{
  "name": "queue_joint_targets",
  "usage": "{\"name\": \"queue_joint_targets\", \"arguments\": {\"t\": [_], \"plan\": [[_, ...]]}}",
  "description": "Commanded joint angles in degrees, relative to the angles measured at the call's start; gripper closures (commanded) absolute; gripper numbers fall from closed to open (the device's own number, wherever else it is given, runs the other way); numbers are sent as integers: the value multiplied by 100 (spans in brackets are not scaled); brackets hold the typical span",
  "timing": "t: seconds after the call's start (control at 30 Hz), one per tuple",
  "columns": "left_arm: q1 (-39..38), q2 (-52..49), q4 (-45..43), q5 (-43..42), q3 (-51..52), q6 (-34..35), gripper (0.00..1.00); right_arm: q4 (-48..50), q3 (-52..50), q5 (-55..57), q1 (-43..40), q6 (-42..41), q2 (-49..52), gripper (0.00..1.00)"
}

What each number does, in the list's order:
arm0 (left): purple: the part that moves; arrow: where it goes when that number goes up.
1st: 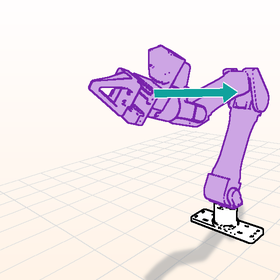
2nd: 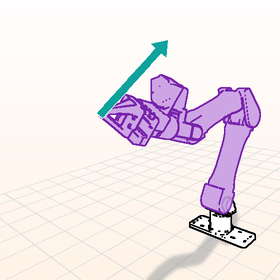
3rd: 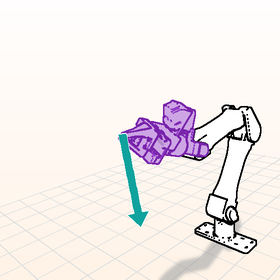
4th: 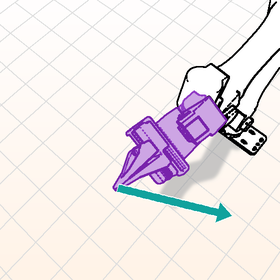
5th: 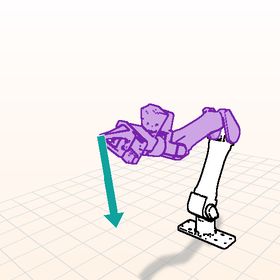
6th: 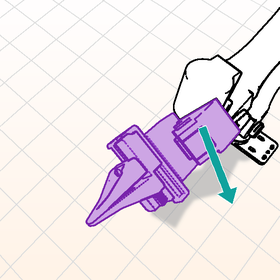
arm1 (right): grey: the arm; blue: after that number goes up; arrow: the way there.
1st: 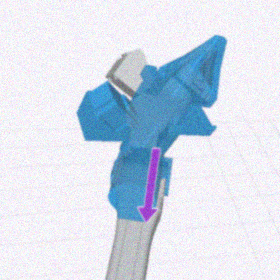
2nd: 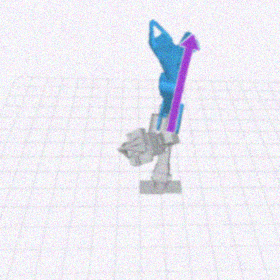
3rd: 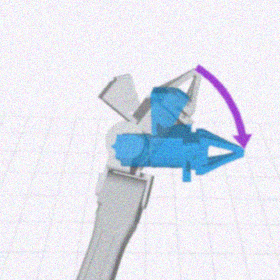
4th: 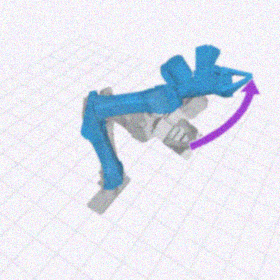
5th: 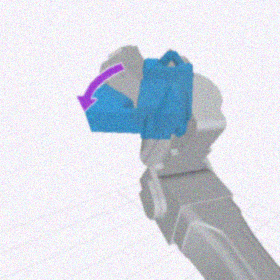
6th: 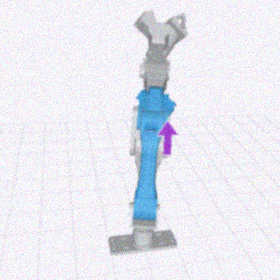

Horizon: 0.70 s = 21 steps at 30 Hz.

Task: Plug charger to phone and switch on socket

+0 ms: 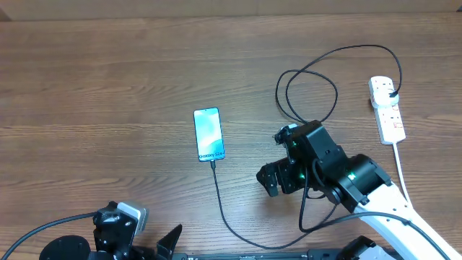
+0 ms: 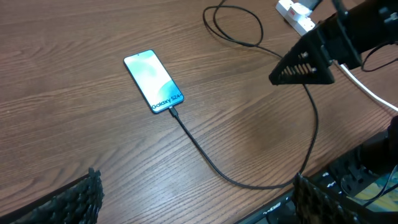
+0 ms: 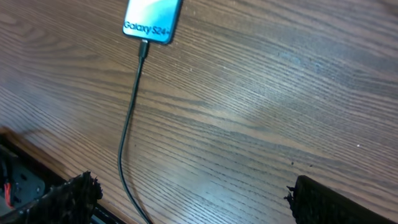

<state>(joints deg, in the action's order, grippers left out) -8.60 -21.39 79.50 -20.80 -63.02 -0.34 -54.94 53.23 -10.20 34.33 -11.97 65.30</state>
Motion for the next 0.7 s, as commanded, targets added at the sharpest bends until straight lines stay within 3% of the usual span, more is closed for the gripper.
{"name": "queue_joint_targets", "arguments": {"t": [0.0,0.23,0.33,0.5,0.67], "plan": [[-4,72,22,42,31,55,0,39,-26,31,22,-17,120,0],[28,820,166,42,387,55,0,39,-26,31,22,-17,273,0],[164,1368,-247,85,839,33,0,42,-26,31,22,-17,273,0],[463,2120,-2522,22,1834,35,1,42,-26,31,22,-17,273,0],[566,2116,-4695,42,2979,35,1,42,-26,31,22,-17,271,0]]}}
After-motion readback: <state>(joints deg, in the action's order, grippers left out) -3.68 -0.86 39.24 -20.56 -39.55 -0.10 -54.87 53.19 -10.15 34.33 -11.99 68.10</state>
